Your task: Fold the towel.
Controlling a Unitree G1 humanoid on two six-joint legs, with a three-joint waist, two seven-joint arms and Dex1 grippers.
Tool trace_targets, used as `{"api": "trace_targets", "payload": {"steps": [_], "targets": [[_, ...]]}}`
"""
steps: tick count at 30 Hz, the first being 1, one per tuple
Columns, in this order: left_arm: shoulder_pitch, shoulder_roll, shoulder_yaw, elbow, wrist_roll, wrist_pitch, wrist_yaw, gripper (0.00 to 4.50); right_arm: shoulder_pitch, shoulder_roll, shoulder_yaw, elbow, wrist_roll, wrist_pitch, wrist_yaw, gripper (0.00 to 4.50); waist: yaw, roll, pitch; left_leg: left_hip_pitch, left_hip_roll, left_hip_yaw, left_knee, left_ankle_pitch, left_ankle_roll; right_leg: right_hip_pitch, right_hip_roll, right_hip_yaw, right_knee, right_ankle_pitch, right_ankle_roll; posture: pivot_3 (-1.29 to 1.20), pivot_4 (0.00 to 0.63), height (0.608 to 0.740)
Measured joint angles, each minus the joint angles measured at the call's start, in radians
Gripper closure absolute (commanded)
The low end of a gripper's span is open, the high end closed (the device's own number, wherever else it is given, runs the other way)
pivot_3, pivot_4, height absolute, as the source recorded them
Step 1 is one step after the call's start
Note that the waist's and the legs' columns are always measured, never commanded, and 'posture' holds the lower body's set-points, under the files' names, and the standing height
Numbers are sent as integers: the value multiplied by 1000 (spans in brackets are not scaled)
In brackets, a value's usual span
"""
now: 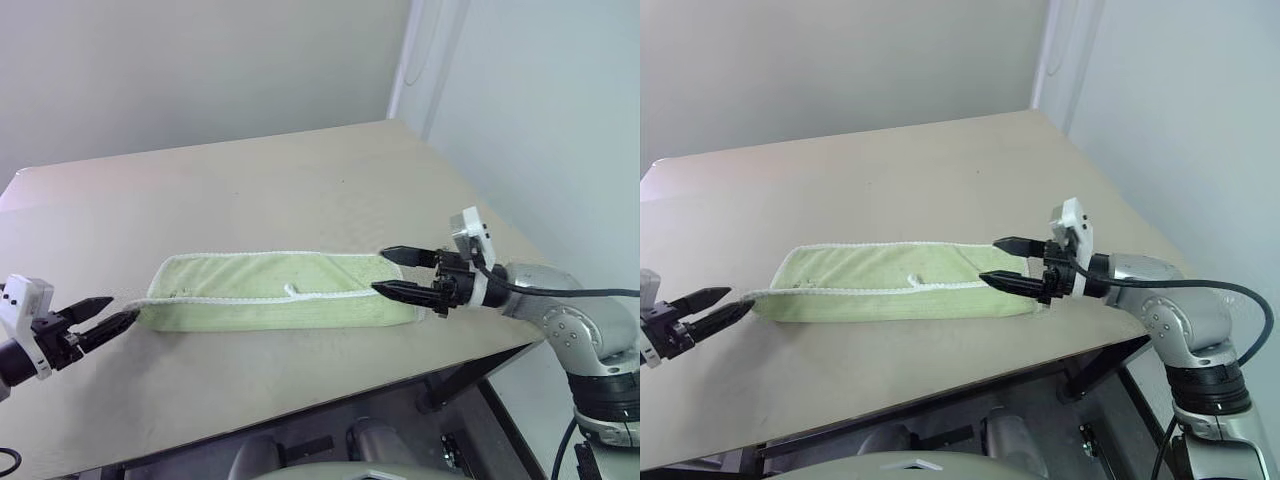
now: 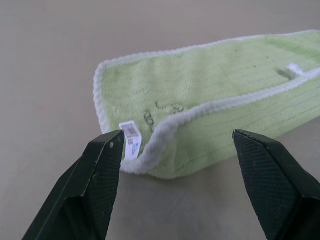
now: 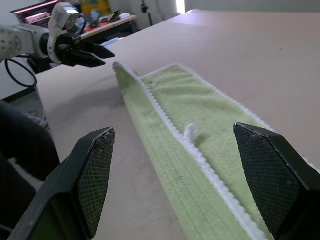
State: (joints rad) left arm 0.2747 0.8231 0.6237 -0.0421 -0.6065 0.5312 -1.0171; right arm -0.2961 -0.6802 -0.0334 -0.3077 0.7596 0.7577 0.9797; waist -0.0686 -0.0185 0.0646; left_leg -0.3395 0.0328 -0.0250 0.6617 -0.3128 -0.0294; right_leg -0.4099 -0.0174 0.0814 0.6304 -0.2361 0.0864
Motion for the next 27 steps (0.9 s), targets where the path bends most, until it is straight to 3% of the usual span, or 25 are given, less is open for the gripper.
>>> {"api": "trace_targets", "payload": {"steps": [27], "targets": [[-189, 10, -118, 144, 76, -95, -24, 848, 46, -22, -16, 48, -118, -46, -68, 555, -1, 0, 0, -1, 0, 0, -1, 0, 0, -1, 1, 0, 0, 0, 0, 0, 0, 740]]}}
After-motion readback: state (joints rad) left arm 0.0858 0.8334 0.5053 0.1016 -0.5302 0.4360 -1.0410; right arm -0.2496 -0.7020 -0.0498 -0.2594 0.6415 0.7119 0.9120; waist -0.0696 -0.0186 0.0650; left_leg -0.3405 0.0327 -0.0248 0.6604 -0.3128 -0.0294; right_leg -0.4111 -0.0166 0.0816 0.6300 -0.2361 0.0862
